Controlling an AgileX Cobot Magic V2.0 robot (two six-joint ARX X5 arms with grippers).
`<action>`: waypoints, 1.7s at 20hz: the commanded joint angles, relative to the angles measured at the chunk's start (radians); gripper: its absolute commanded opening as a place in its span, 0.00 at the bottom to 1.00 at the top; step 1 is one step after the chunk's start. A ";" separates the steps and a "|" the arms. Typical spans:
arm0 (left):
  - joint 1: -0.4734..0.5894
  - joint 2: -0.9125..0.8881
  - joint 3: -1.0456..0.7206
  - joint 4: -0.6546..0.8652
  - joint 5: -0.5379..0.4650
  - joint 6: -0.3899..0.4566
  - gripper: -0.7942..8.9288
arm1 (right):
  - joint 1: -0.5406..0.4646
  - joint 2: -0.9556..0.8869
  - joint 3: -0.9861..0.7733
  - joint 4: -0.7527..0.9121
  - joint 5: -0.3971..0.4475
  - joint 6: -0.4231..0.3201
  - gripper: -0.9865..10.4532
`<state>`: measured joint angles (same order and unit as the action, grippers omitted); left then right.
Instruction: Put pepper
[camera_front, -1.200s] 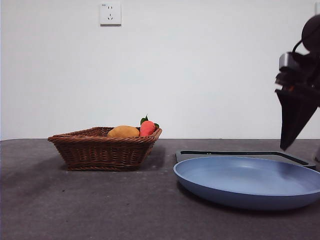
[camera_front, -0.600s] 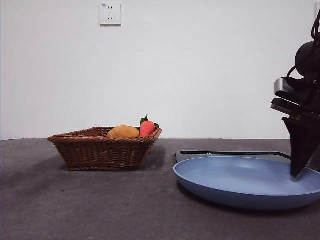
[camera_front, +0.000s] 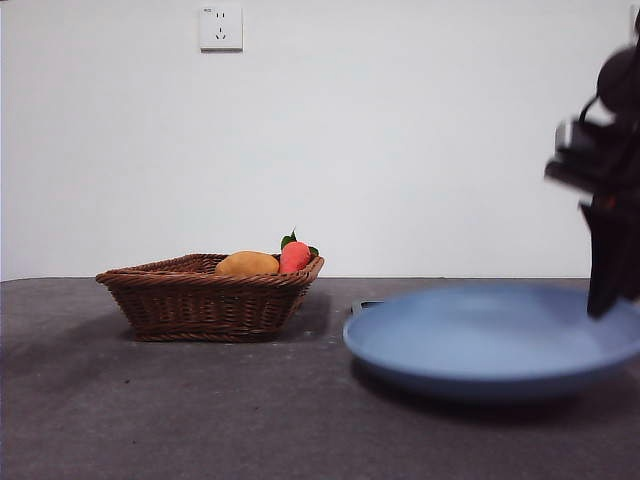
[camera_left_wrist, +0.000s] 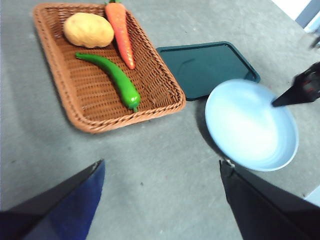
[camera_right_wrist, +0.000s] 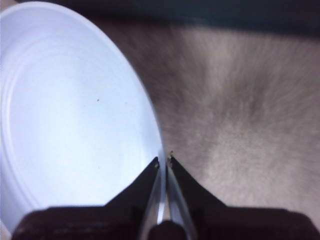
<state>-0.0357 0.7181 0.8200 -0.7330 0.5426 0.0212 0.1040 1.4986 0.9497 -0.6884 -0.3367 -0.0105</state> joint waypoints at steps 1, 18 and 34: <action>-0.050 0.084 0.036 0.053 -0.046 -0.044 0.50 | 0.001 -0.083 0.016 -0.020 -0.002 0.022 0.09; -0.391 1.043 0.669 0.120 -0.576 -0.103 0.50 | -0.116 -0.572 0.016 -0.159 -0.003 0.064 0.09; -0.403 1.306 0.707 0.202 -0.542 -0.108 0.50 | -0.119 -0.598 0.016 -0.184 -0.003 0.066 0.09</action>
<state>-0.4320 1.9999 1.5063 -0.5426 -0.0044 -0.0795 -0.0135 0.8959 0.9497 -0.8829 -0.3370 0.0414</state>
